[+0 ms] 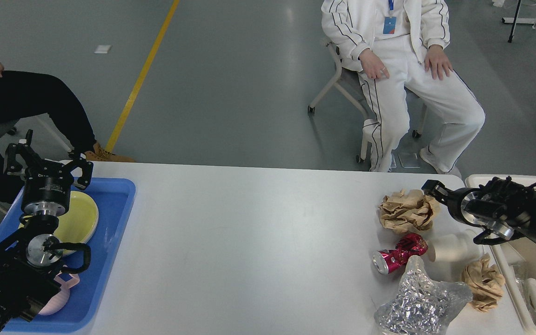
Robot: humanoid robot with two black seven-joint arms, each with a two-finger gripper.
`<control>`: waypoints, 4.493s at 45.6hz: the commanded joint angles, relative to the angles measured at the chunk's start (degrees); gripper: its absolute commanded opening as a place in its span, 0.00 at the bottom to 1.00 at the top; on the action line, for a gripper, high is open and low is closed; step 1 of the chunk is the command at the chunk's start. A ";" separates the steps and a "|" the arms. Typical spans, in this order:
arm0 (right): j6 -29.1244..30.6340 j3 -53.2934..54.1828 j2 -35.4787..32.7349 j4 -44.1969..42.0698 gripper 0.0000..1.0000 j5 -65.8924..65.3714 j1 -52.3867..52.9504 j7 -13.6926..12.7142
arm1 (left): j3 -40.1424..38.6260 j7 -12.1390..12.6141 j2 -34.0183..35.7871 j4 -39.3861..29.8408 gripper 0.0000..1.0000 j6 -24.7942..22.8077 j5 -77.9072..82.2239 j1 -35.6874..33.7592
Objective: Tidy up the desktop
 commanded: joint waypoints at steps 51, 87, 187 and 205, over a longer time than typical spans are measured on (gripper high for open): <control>-1.82 3.78 1.06 0.21 0.31 0.99 -2.35 -0.08 | 0.00 0.00 0.01 0.00 0.96 0.00 -0.03 0.00; 9.59 6.68 -17.91 18.67 0.00 2.22 21.80 -0.17 | 0.00 0.00 -0.08 0.00 0.96 0.00 0.06 0.00; -1.91 21.27 -17.84 -14.64 1.00 11.10 -14.48 0.71 | 0.00 0.00 0.01 0.00 0.96 0.00 0.06 0.00; -1.91 22.85 -17.75 -14.64 1.00 11.10 -14.83 0.71 | 0.00 0.00 0.01 0.00 0.96 0.00 -0.03 0.00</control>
